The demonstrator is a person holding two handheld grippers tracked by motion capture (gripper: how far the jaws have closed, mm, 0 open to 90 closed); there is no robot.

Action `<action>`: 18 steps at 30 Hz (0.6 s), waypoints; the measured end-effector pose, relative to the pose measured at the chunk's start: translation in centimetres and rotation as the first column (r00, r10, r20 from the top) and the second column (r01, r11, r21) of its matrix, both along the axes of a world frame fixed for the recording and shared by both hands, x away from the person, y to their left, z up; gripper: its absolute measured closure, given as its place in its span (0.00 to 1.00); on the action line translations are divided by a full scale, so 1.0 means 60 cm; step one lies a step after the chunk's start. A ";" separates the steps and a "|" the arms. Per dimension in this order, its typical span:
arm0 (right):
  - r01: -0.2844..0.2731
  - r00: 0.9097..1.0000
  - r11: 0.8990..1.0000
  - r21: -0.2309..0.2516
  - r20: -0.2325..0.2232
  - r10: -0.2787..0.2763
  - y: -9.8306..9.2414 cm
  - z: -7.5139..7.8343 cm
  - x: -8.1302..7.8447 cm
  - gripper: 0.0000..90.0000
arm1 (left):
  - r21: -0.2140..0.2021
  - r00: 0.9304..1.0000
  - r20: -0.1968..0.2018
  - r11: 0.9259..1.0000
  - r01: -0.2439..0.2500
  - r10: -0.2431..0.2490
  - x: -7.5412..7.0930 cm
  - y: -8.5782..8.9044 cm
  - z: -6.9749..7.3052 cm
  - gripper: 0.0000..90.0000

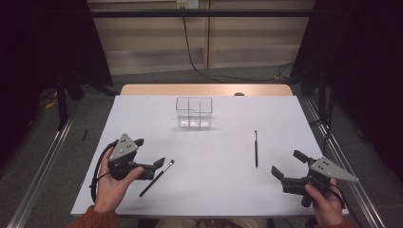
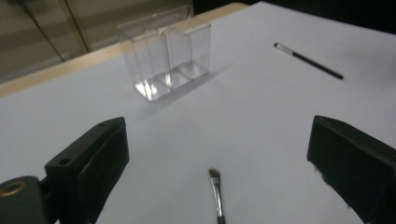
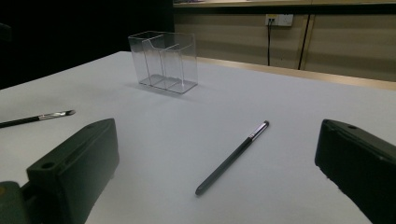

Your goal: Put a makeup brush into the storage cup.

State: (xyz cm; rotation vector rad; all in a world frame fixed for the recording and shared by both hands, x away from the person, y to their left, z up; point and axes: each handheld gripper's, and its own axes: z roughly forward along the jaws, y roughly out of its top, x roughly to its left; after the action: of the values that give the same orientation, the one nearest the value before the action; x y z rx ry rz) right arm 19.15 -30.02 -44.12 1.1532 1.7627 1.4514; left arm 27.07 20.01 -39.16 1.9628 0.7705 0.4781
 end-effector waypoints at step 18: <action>-0.027 0.999 1.000 -0.004 -0.019 0.027 0.003 -0.002 0.006 0.00 | 0.166 0.979 -0.202 0.985 0.056 -0.021 0.049 -0.017 -0.002 0.11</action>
State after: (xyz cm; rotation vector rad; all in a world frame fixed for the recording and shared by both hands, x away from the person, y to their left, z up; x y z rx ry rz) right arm 19.50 -29.84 -44.23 1.1484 1.8003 1.4564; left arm 30.04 19.00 -39.26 2.2063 0.8381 0.3358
